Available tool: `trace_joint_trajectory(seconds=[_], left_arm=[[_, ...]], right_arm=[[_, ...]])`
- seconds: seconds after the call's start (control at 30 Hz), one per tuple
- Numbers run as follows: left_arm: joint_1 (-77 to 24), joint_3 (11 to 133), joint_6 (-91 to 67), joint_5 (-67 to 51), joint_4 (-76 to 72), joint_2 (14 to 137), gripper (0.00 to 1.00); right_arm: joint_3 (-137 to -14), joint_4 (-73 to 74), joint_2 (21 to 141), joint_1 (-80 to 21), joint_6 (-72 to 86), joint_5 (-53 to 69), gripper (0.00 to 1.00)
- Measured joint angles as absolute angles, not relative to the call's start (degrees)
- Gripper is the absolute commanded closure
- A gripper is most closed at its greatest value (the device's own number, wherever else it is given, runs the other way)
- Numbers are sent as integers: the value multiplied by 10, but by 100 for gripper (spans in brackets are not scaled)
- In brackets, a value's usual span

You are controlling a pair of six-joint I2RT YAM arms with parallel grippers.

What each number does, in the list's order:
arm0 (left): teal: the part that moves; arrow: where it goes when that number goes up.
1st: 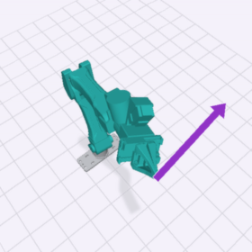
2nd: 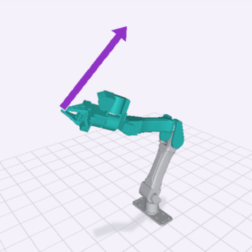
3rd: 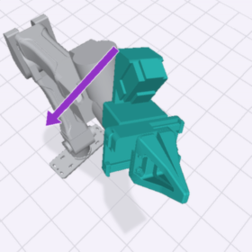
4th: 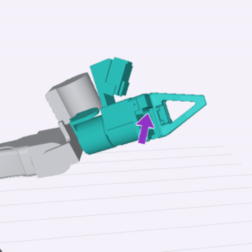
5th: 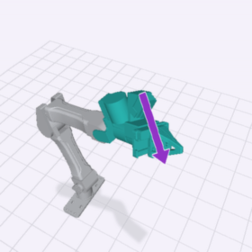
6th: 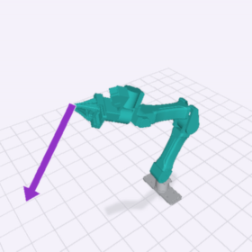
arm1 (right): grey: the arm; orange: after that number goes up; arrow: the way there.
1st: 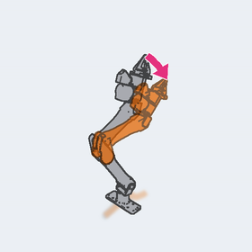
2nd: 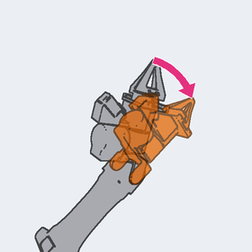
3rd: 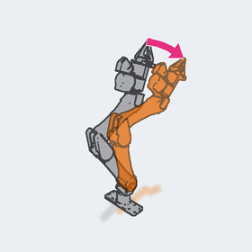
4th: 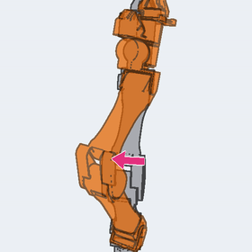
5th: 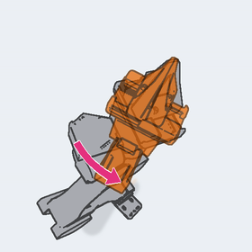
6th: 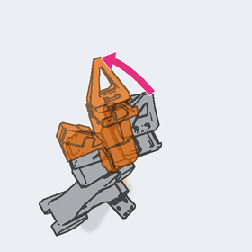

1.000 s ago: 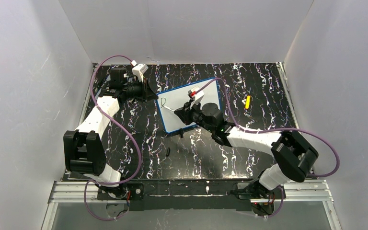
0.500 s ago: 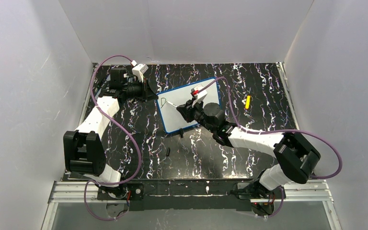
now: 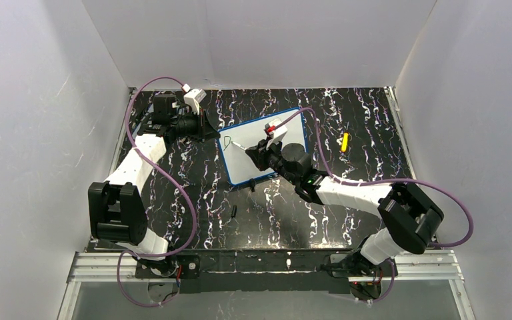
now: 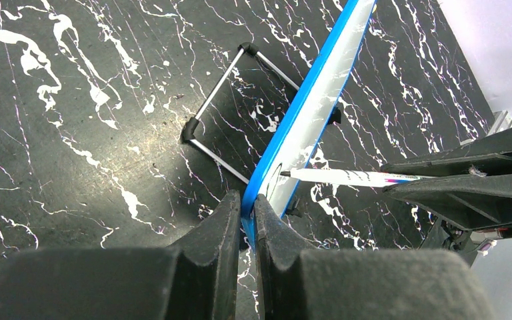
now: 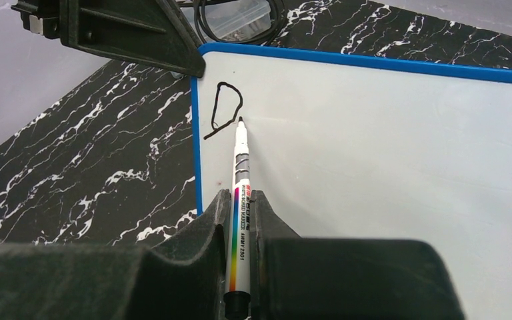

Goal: Write a sentence on the whiteboard

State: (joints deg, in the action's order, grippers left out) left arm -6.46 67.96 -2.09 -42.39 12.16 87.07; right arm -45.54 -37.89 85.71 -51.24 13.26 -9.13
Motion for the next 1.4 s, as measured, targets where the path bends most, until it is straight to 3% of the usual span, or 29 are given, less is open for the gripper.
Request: trace_joint_trajectory(seconds=[1.4], left_arm=[[-65,680,-21,-422,122,870,100]], right_arm=[[-423,-421,852,-512,148,-112,99]])
